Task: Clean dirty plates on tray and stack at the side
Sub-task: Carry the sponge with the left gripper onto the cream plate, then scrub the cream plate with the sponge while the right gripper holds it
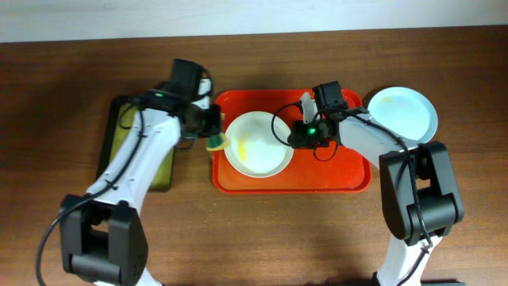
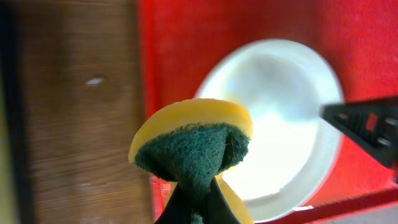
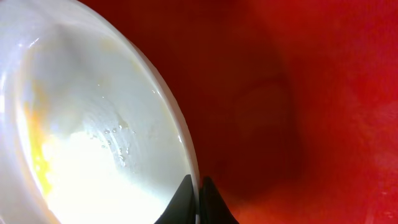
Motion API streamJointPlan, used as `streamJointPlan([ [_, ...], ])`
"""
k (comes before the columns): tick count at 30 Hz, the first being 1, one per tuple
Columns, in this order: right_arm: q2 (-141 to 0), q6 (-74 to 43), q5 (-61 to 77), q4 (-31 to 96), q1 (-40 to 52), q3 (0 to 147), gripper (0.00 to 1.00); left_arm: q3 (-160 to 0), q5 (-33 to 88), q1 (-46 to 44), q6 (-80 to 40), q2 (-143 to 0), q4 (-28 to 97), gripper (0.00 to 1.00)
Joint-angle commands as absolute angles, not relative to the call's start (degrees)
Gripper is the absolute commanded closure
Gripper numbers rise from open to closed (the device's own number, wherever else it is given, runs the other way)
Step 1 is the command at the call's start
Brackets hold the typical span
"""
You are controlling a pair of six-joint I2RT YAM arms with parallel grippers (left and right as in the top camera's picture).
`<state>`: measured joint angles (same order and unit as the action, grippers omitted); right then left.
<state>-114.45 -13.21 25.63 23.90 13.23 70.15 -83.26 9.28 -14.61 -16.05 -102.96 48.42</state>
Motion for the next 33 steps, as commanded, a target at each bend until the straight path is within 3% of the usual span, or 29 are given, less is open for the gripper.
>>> streamJointPlan([
  [1, -114.8, -12.03, 28.05, 23.75, 13.54, 69.65, 0.96, -84.44, 10.07, -20.18, -20.14, -105.19, 46.04, 1.0],
  [8, -114.8, -12.03, 25.87, 23.97, 13.54, 69.67, 0.96, -84.44, 10.07, -25.26, -20.14, -112.68, 40.62, 1.0],
  [21, -114.78, -12.08, 20.58, 25.63, 13.56, 70.19, 0.96, -84.44, 9.02, -25.91, -24.43, -119.37, 35.05, 1.0],
  [26, -114.78, -12.51, 13.98, 26.28, 15.22, 70.19, 0.96, -84.53, -1.98, -25.87, -24.34, -120.2, 37.23, 1.0],
  [33, -114.78, -12.51, 11.49, 26.2, 18.39, 71.7, 0.96, -89.27, 9.1, -25.89, -24.21, -118.17, 39.88, 1.0],
])
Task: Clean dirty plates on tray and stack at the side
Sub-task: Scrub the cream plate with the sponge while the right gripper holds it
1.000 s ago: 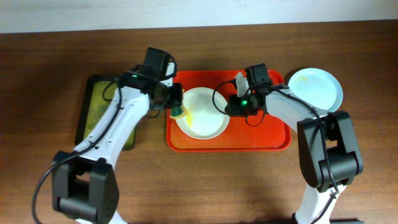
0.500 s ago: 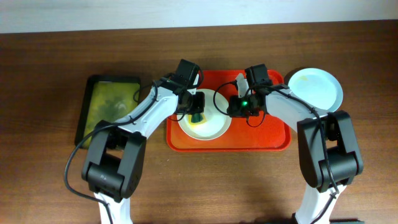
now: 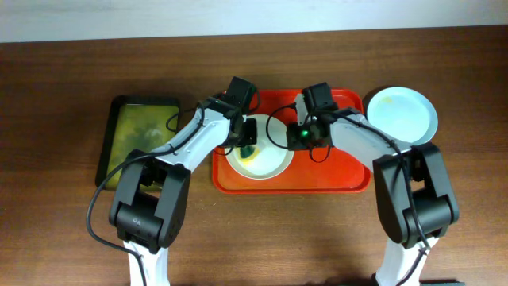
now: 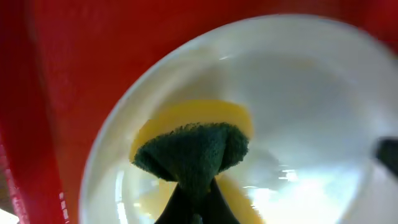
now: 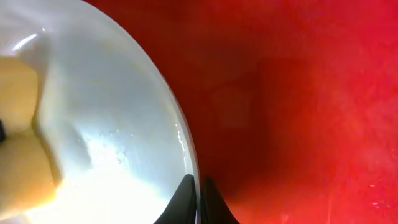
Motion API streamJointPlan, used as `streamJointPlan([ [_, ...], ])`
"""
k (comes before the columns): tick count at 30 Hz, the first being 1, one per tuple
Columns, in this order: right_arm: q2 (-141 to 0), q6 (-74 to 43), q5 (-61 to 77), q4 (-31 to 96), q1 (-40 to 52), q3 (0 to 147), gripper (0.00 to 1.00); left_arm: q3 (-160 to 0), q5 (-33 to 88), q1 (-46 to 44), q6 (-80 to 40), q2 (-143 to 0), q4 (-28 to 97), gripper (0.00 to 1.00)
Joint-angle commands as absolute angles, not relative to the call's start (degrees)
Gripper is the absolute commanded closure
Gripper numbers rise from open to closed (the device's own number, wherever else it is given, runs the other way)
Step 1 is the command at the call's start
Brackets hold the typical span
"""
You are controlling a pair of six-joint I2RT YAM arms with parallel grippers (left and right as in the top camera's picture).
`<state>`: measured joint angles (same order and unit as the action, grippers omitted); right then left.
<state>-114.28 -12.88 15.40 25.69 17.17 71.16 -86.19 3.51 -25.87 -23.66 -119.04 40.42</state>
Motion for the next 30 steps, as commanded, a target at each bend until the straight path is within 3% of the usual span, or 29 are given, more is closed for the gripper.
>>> streamJointPlan([
  [1, -114.78, -12.49, 11.4, 26.33, 18.37, 71.7, 0.96, -89.3, 10.28, -25.89, -24.43, -118.17, 39.66, 1.0],
  [8, -114.78, -12.49, 11.33, 26.28, 18.37, 71.7, 0.96, -86.83, 10.66, -28.51, -26.11, -118.28, 39.48, 1.0],
  [14, -114.78, -12.49, 11.33, 26.37, 18.37, 71.7, 0.96, -82.7, 2.85, -29.85, -26.11, -118.28, 39.48, 1.0],
  [23, -114.78, -12.47, 11.33, 26.79, 18.37, 71.7, 0.96, -79.26, -19.2, -29.47, -26.06, -117.45, 42.59, 1.0],
  [28, -114.78, -12.47, 11.31, 26.74, 18.37, 71.7, 0.96, -83.66, -18.59, -28.27, -24.82, -113.23, 42.46, 1.0],
  [30, -114.78, -12.47, 11.31, 26.7, 18.37, 71.7, 0.96, -84.09, -12.36, -28.27, -24.82, -112.16, 40.07, 1.0],
])
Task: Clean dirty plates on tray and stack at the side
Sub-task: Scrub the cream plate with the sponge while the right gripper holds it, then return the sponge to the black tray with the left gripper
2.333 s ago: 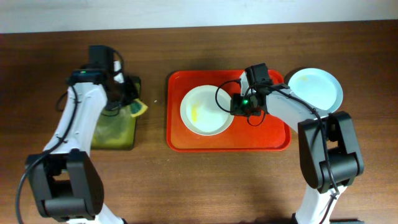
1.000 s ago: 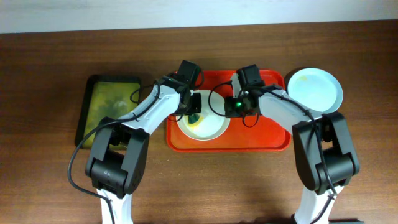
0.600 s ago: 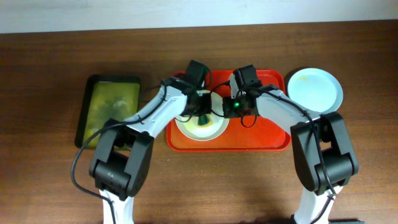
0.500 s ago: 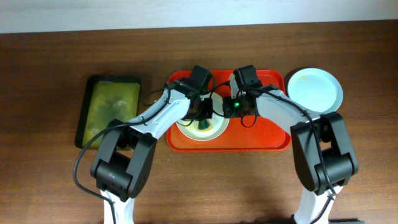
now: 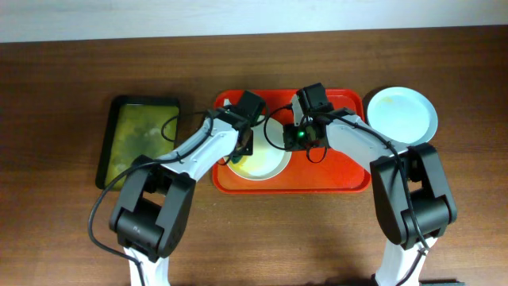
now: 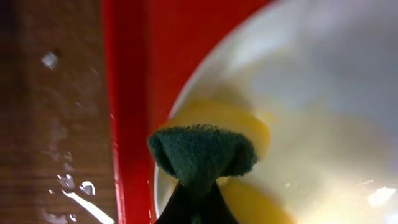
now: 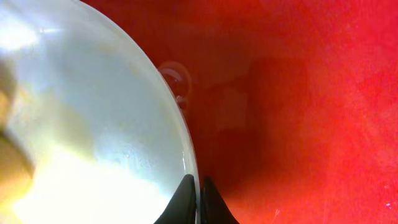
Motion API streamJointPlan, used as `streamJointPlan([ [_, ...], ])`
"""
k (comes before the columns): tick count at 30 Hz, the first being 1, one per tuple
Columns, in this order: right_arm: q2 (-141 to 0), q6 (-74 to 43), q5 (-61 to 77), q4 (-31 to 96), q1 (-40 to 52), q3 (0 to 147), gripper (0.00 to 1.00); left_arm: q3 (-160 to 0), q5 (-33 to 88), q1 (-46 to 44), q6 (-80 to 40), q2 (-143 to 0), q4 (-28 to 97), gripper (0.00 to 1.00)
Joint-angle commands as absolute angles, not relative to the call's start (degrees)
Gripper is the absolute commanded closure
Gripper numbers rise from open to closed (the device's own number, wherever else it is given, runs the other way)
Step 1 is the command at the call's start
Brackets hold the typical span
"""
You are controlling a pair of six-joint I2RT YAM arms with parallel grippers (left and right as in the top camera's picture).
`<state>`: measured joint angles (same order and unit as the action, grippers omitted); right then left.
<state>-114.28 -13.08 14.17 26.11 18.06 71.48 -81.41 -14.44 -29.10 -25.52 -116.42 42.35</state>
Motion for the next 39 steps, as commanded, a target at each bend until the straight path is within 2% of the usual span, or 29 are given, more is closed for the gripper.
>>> streamJointPlan([
  [1, -114.78, -12.47, 11.33, 26.61, 18.37, 71.7, 0.96, -84.09, -8.84, -28.27, -24.82, -112.16, 38.85, 1.0],
  [6, -114.78, -12.47, 11.31, 26.59, 18.37, 71.7, 0.96, -83.31, 1.1, -28.8, -24.82, -115.63, 33.12, 1.0],
  [11, -114.78, -12.47, 11.31, 26.61, 18.37, 71.7, 0.96, -83.31, 1.65, -28.84, -24.77, -120.49, 33.12, 1.0],
  [16, -114.78, -12.47, 11.31, 26.61, 18.37, 71.7, 0.96, -83.33, -11.42, -27.68, -24.77, -121.8, 38.61, 1.0],
  [19, -114.78, -12.47, 11.31, 26.59, 18.37, 71.7, 0.96, -83.77, -23.7, -27.29, -24.77, -121.69, 44.38, 1.0],
  [22, -114.78, -12.47, 11.29, 26.55, 18.37, 71.7, 0.96, -86.19, -27.4, -27.24, -24.8, -120.99, 47.88, 1.0],
  [30, -114.78, -12.45, 11.27, 26.59, 18.37, 71.7, 0.96, -94.32, -10.98, -25.19, -24.8, -113.82, 48.27, 1.0],
  [33, -114.78, -12.45, 11.27, 26.59, 18.37, 71.7, 0.96, -94.35, -6.57, -20.91, -24.8, -111.57, 49.1, 1.0],
  [39, -114.78, -12.45, 11.29, 26.59, 18.37, 71.7, 0.96, -94.32, -6.17, -8.32, -24.82, -111.53, 55.53, 1.0],
])
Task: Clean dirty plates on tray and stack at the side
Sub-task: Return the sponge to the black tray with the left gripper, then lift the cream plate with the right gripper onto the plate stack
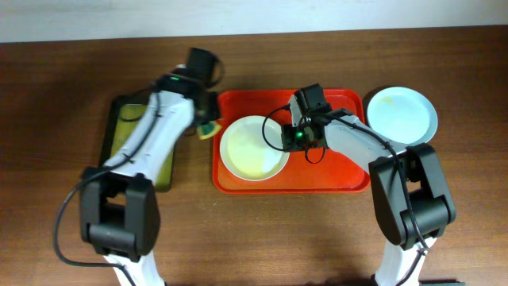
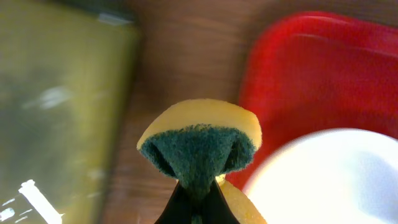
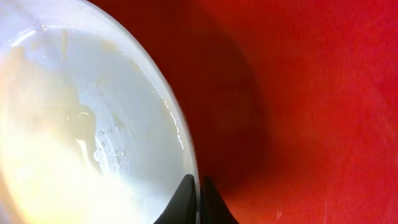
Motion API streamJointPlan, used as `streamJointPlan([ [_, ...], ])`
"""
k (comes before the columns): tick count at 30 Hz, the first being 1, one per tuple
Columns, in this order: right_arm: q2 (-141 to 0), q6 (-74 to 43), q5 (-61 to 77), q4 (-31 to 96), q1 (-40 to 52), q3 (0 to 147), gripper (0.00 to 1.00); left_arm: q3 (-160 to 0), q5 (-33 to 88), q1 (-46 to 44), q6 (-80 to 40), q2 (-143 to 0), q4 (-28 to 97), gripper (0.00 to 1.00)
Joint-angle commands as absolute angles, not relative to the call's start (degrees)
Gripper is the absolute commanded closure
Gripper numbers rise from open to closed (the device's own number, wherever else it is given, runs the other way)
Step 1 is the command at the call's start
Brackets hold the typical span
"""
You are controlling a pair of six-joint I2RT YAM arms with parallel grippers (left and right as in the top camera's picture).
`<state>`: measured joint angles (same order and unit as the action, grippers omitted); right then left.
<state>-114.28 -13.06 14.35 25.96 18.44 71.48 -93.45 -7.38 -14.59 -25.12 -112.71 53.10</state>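
A white plate [image 1: 252, 148] with a yellowish smear lies in the left half of the red tray [image 1: 341, 175]. My right gripper [image 3: 199, 186] is shut on the plate's right rim [image 3: 186, 149]. My left gripper [image 2: 198, 198] is shut on a yellow sponge with a green scouring face [image 2: 198, 146]. In the overhead view the sponge [image 1: 209, 127] hangs over the wooden table, between the green basin [image 1: 135, 143] and the tray's left edge. A second white plate [image 1: 403, 112] lies on the table to the right of the tray.
The green basin of murky water [image 2: 50, 106] stands left of the tray. The wooden table [image 1: 262, 230] runs bare along the front. Both arms reach in from the near side.
My left gripper has moved with the sponge from the plate's left part to above the table left of the tray. The right gripper still grips the plate's rim.
The sponge first hung at the tray's left edge while my right gripper held the plate's rim. Then it was on the plate's middle, then on its left part. Now it is off the plate, between basin and tray, and the yellow stain looks fainter.
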Motion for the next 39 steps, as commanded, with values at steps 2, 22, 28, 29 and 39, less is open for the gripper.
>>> streamJointPlan([
  [2, -114.78, -12.45, 11.29, 26.57, 18.37, 71.7, 0.96, -93.56, -5.58, -3.84, -24.82, -111.55, 56.53, 1.0],
  [22, -114.69, -12.43, 9.78, 26.15, 18.37, 71.7, 0.96, -90.83, -1.89, 6.81, -24.82, -111.7, 57.32, 0.74],
  [28, -108.44, -11.18, 9.34, 27.81, 18.44, 71.72, 0.96, -93.36, -0.36, 6.92, -24.8, -110.02, 61.76, 0.01],
  [29, -106.89, -10.2, 8.36, 27.88, 18.5, 71.72, 0.96, -93.36, -0.36, 6.92, -24.8, -110.02, 61.76, 0.01],
  [39, -99.98, 12.4, -39.27, 35.16, 30.35, 77.78, 0.96, -93.36, -0.36, 6.92, -24.8, -110.02, 61.76, 0.01],
])
